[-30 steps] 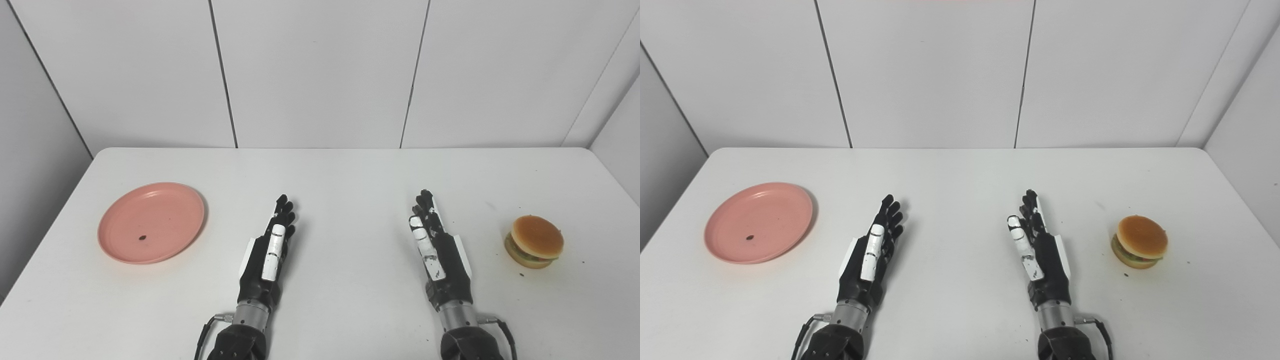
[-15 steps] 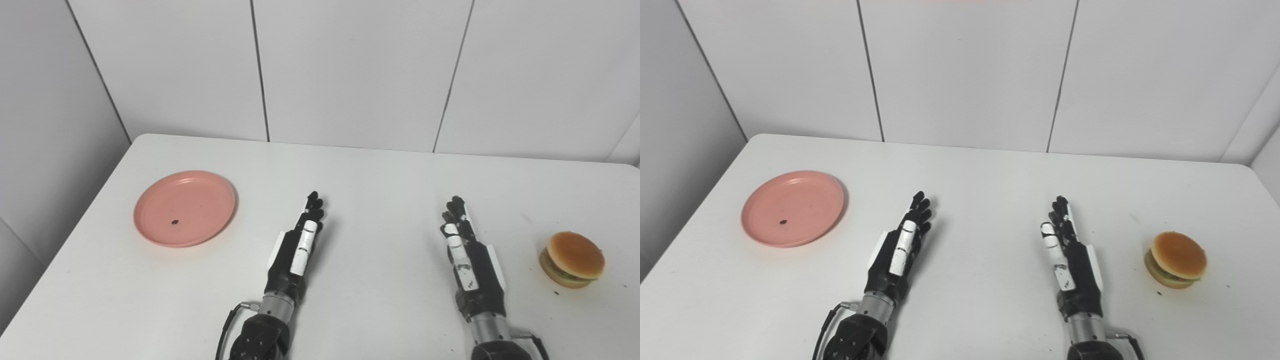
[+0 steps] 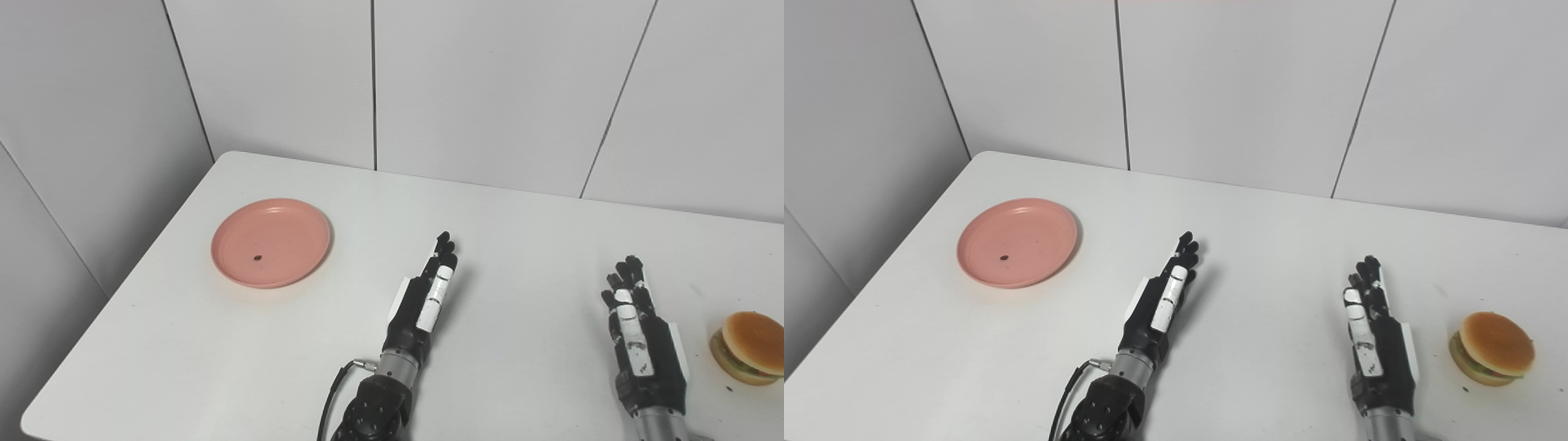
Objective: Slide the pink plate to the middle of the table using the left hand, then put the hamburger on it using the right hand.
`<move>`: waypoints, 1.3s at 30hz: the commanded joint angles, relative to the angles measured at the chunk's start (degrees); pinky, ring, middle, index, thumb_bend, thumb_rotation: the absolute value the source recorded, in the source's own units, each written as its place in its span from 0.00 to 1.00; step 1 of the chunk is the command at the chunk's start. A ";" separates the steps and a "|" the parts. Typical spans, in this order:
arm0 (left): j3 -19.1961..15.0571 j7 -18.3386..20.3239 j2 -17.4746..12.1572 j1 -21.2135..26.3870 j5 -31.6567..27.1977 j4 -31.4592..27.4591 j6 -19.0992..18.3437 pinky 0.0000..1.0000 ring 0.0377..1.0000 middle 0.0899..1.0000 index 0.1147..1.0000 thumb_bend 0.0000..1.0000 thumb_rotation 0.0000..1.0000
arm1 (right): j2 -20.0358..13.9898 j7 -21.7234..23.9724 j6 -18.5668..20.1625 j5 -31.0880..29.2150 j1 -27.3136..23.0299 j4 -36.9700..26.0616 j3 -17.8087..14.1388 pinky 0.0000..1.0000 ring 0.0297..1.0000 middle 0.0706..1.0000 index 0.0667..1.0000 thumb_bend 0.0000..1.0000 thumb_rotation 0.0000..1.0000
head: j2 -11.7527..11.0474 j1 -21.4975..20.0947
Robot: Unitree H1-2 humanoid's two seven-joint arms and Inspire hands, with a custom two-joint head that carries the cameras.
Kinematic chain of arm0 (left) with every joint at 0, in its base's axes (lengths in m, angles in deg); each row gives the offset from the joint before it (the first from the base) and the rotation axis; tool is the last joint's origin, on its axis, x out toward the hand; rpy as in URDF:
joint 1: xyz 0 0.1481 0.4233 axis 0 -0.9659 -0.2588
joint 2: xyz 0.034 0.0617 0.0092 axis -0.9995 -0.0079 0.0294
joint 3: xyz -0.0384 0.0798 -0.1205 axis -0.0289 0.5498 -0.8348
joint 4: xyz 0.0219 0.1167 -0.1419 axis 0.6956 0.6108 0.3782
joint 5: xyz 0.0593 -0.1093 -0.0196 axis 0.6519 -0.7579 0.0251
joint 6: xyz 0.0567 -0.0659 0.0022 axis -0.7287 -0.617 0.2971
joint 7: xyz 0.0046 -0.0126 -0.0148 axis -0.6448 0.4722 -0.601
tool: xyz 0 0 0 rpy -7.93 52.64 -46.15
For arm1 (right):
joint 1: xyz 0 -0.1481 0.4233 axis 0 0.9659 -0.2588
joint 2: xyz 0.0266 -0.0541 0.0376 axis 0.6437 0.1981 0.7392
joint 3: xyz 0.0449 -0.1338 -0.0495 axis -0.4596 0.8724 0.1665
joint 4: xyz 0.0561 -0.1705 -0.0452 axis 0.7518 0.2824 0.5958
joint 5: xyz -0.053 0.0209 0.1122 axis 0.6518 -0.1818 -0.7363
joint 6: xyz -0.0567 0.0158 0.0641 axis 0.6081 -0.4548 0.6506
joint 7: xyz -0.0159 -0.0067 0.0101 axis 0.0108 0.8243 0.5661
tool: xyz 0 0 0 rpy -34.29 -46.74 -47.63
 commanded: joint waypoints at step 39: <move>-14.38 -4.58 -7.21 5.90 -7.13 -14.13 6.16 0.75 0.72 0.70 0.67 0.69 1.00 | -0.88 1.39 -3.74 0.01 -0.98 1.53 -0.78 1.00 1.00 1.00 1.00 0.62 0.77 | -0.29 1.41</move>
